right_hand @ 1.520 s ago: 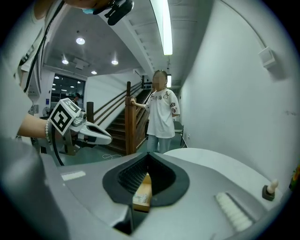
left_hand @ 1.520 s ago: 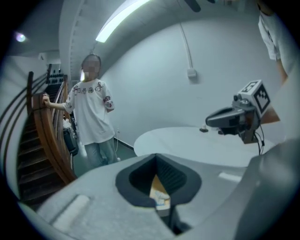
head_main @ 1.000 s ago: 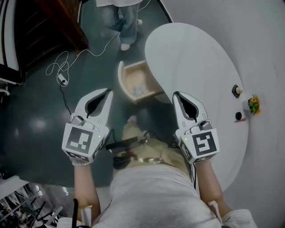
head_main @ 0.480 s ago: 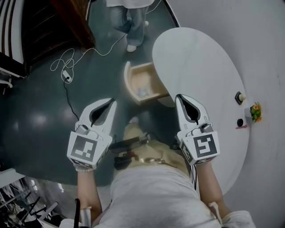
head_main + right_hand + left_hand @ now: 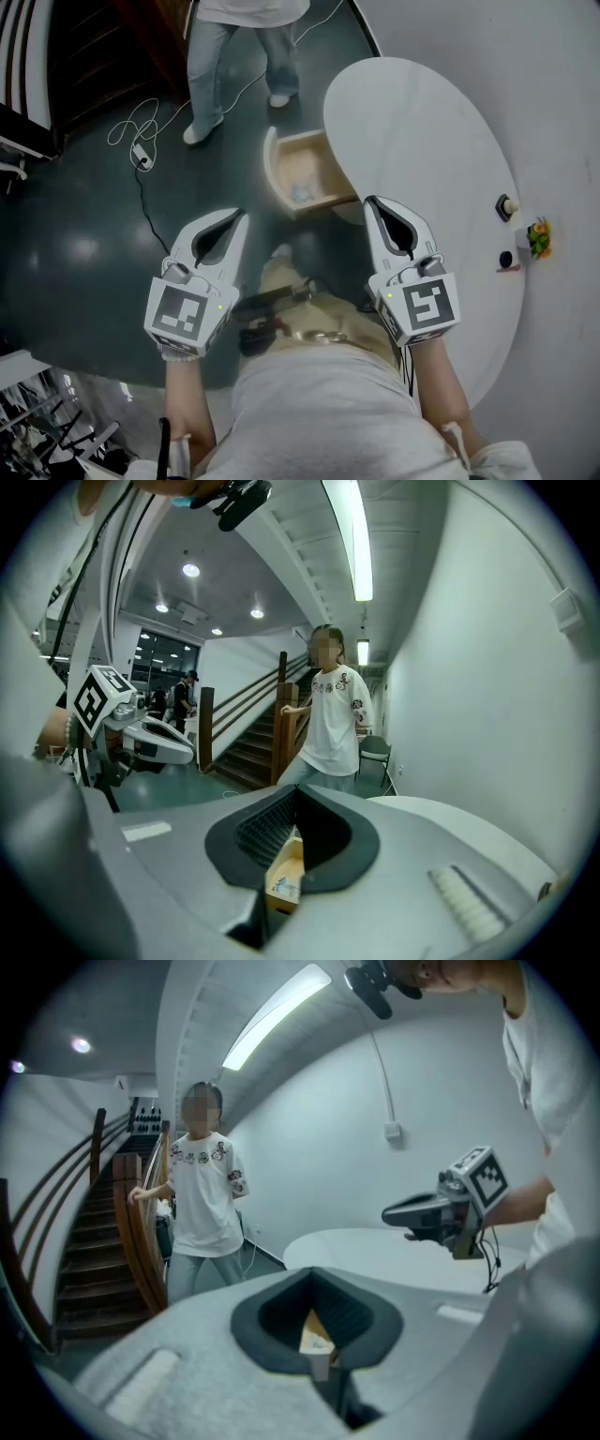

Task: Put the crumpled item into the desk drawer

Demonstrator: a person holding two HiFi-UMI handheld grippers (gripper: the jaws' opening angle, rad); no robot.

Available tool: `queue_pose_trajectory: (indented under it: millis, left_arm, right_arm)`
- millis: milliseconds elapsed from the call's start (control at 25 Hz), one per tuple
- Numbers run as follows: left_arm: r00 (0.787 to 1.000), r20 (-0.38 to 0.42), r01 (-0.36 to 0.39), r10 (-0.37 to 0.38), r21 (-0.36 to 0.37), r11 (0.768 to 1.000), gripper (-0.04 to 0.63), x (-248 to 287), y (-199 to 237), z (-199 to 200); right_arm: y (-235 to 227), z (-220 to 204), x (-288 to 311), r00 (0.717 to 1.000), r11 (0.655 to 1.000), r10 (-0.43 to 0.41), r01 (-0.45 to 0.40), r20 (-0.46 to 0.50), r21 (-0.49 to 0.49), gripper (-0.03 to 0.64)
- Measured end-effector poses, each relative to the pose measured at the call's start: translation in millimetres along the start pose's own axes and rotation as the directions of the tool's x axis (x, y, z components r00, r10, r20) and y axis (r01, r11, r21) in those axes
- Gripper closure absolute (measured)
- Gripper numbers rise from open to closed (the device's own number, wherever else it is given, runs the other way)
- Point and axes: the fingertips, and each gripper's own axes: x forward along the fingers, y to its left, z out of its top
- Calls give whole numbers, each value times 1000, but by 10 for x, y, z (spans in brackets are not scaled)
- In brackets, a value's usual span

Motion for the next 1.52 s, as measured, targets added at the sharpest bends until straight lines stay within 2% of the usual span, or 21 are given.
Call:
queue_pose_trajectory:
  millis: [440,1520]
  left_arm:
    - [1000,7,20,-20,9,1000,598,17,-25,3]
    - [1000,5,9,-9,-3,1000,598,56,-34,21]
  right_arm:
    - [23,11,10,1000,1000,8,-8,-4,-6,612]
    - [9,12,8,1000,1000,8,-8,-12,-11,612]
